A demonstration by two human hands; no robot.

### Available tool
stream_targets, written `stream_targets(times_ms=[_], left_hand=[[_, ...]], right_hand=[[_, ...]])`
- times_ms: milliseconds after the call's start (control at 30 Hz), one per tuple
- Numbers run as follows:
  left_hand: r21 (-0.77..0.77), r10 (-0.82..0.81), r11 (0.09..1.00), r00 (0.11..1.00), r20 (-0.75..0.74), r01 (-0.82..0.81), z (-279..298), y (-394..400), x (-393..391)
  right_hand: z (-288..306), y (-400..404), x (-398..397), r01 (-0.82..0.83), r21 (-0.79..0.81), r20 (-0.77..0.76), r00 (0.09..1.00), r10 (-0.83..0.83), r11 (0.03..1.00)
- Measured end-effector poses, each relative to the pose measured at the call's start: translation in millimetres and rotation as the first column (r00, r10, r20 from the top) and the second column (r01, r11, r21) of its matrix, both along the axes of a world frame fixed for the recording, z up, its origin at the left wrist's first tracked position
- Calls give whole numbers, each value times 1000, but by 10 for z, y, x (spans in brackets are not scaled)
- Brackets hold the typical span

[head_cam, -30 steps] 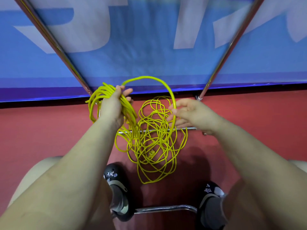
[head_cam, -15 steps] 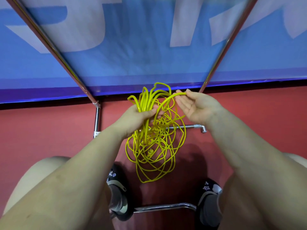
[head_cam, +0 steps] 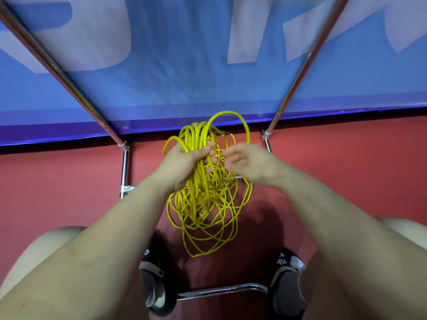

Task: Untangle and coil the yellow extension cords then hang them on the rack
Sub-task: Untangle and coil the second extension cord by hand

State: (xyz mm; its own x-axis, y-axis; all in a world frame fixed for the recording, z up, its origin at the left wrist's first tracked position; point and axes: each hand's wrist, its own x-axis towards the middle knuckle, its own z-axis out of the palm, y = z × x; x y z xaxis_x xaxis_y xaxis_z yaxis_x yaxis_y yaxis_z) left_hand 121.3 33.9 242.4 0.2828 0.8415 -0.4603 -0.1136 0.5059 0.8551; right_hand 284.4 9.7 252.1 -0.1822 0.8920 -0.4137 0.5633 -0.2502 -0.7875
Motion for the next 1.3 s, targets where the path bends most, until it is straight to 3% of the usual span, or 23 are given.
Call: stream_targets(times_ms=[100, 300, 433, 533, 600, 733, 900, 1167, 1300], left_hand=[[-39, 65, 997, 990, 122, -61, 32, 92, -26], [-56, 133, 991, 975, 176, -125, 63, 176, -108], [-33, 120, 993, 980, 156, -116, 101, 163, -156], [-16, 79, 997, 991, 111, -78, 138, 95, -164], [15, 53, 998, 997, 62, -54, 176, 6, -171], [72, 31, 997, 999, -5, -31, 268, -254, -255], [96, 71, 993, 997, -12, -70, 497, -561, -396], [152, -34, 988, 999, 18, 31, 1006, -1026, -431], [234, -67, 969, 997, -50, 77, 1207, -1163, -454]], right_hand=[[-144, -86, -53, -237, -32, 197, 951, 239, 971], [-122, -47, -62, -247, 99, 311, 928, 206, 964], [-24, -1, -111, -173, 201, 195, 972, 134, 964], [133, 44, -143, 93, 170, -115, 991, -74, 981], [250, 41, -140, 284, 73, -306, 919, -250, 956], [477, -138, -123, 480, -34, -460, 771, -440, 876], [874, -384, -161, 521, -104, -501, 708, -497, 847], [1601, -666, -282, 507, -408, -663, 407, -629, 759], [1792, -790, -315, 466, -431, -715, 346, -607, 773]])
